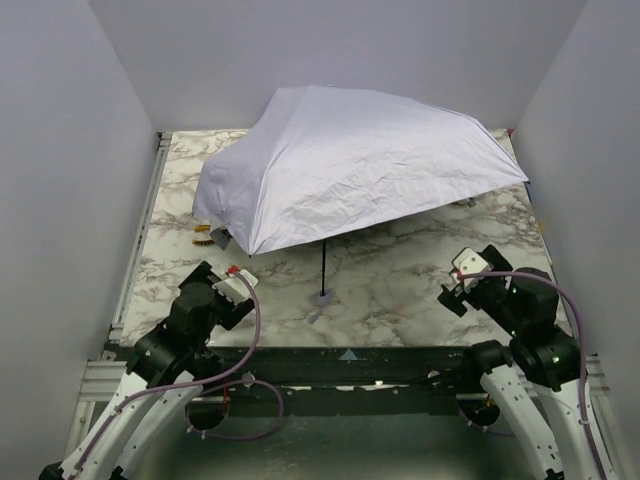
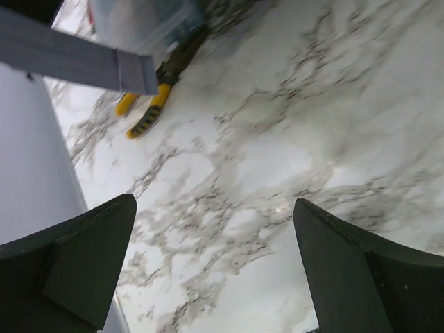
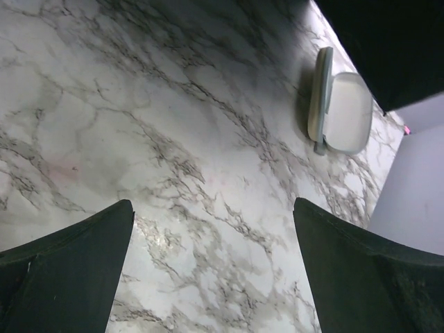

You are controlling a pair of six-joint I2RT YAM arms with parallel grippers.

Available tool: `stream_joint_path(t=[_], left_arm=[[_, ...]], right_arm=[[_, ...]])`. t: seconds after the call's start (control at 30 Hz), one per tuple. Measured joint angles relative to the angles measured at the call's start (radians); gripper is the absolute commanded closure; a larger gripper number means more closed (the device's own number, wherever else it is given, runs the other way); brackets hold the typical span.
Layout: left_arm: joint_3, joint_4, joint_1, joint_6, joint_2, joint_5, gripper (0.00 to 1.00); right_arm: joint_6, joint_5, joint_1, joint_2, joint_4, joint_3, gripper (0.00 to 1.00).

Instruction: Open the umbrella

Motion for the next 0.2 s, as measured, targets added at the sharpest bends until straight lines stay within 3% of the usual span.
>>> stream_joint_path(t=[0.2], left_arm=[[-0.071, 0.018, 0.011, 0.031, -0.046, -0.178, 0.02]], right_arm=[[0.005, 0.048, 0.000, -0.066, -0.030, -0.002, 0.00]])
